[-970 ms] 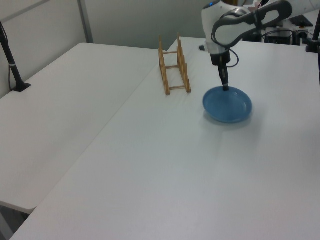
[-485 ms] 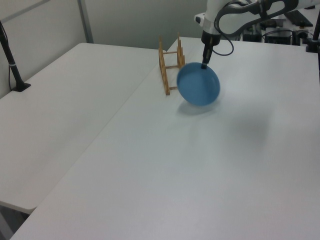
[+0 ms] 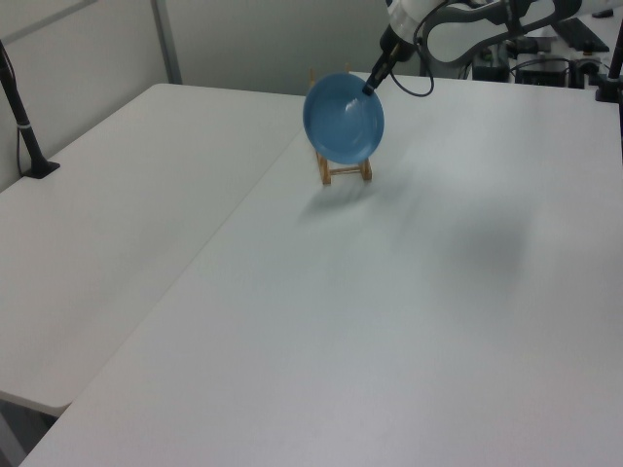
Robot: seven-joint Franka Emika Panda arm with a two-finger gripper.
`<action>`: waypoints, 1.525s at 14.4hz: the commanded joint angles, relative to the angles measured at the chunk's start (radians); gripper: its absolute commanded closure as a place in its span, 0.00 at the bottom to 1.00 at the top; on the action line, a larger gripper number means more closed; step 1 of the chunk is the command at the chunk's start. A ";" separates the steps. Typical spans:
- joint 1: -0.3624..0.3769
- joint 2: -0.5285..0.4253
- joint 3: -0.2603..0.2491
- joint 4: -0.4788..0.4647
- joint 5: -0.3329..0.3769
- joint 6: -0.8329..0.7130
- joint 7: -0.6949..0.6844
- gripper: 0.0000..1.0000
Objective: Place plate in plate rack
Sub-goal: 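Lift the plate by its rim and tilt it upright over the rack, then lower the upright plate into a slot between the rack's pegs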
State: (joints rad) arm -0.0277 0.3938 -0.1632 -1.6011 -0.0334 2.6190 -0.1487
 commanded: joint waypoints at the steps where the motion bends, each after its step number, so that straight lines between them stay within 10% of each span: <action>1: 0.011 -0.033 -0.047 -0.010 -0.017 0.035 0.189 1.00; 5: 0.012 -0.049 -0.085 0.009 -0.081 0.035 0.306 1.00; 13: 0.017 -0.033 -0.142 0.063 -0.578 0.036 0.679 1.00; 22: 0.100 0.089 -0.262 0.162 -0.666 0.029 0.770 1.00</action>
State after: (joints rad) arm 0.0405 0.4300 -0.3822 -1.4949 -0.6712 2.6468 0.5823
